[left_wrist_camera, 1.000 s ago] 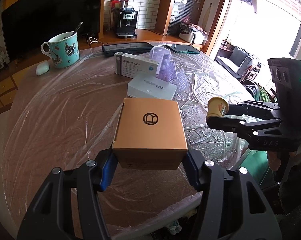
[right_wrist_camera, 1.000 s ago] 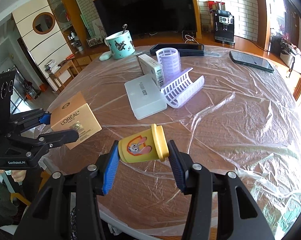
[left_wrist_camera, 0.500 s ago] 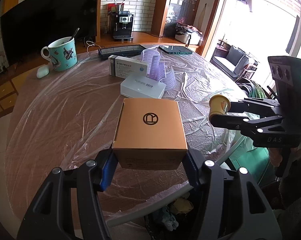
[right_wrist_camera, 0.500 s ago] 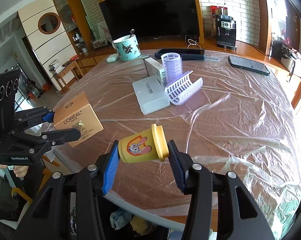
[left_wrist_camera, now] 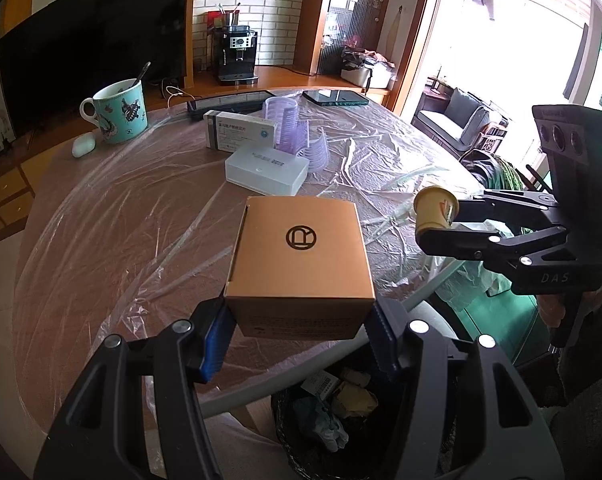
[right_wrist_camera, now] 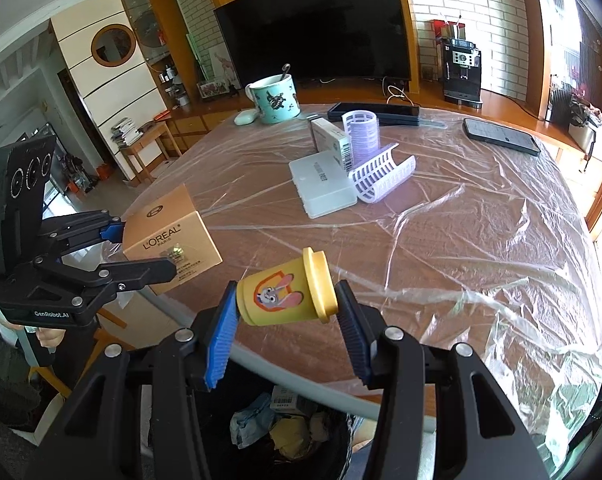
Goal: Collect trash
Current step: 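Carry the L'Oreal box and yellow cup over the black bin with both tools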
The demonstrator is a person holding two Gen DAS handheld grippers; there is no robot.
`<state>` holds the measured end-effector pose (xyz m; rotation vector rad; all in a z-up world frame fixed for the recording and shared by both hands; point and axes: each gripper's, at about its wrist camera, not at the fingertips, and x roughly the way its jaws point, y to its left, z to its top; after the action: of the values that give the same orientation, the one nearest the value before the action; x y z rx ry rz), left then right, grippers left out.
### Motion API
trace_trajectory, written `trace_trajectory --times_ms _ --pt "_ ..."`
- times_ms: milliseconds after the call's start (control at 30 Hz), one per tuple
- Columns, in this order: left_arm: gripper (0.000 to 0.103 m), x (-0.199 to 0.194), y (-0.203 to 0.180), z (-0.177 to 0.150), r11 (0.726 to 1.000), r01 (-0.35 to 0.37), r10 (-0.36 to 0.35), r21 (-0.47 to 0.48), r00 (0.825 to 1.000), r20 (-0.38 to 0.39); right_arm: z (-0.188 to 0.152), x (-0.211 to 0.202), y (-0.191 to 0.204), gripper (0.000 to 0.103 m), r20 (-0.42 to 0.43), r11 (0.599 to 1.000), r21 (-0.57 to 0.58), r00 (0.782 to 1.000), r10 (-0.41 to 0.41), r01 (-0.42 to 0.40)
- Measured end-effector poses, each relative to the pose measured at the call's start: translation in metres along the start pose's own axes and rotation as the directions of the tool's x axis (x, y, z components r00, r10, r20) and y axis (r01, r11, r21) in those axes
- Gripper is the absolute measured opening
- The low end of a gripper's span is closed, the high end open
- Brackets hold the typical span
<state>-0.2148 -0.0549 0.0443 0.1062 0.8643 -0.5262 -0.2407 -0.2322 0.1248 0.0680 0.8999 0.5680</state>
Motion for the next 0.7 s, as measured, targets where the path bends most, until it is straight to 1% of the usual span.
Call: trace_trajectory --times_ms 367,700 --pt "0.059 -0.010 -0.017 -0.015 1.000 0.015 -0.015 0.027 1.000 -0.004 -0.021 -0.009 0.005 0.048 -0.014 1.000 0.008 0.999 0.030 -0.030" --pt "0.059 -0.012 -0.034 -0.035 0.997 0.041 -0.039 0.061 0.998 -0.041 -0.041 -0.015 0.012 0.048 -0.042 0.999 -0.002 0.998 0.053 -0.053"
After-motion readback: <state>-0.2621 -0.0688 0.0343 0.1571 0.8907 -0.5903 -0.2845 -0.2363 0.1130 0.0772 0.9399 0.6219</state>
